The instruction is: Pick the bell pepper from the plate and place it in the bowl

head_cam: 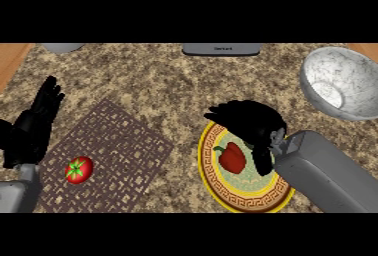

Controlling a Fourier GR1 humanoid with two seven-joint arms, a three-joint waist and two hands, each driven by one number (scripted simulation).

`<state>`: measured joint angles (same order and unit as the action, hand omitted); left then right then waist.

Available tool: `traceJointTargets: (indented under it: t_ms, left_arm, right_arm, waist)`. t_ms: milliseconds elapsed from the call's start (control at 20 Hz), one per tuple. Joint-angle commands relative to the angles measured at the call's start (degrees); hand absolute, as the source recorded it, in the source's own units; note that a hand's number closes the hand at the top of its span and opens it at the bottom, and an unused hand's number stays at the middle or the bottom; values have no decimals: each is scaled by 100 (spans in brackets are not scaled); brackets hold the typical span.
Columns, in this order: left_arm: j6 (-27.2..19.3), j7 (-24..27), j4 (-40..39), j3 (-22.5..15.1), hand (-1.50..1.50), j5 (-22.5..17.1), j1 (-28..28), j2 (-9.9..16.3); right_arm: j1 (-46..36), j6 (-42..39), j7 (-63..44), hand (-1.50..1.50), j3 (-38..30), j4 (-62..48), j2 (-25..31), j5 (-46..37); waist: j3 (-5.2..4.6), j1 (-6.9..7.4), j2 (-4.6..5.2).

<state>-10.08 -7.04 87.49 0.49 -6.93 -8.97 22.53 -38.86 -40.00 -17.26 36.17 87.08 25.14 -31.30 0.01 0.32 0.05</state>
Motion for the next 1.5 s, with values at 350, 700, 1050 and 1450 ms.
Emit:
traceJointTargets:
  t_ms: [350,700,1050,1450]
  left_arm:
    - [100,1,608,-17,0,296,650,-367]
    - [296,486,-209,315,0,420,238,-491]
    - [822,169,166,740,0,151,395,-183]
    - [549,-70,33,506,0,573,-26,-563]
  right_arm:
    - [678,307,701,-150,-180,-221,-328,-1162]
    - [1073,169,738,-150,-141,-241,-761,-1801]
    - [1008,657,1076,-150,-387,-899,-1156,-2429]
    - [556,136,1309,150,-707,-1798,-1642,-2624]
  waist:
    - [0,5,-10]
    - [-2,-23,-4]
    - [-1,5,-5]
    - [-2,15,4]
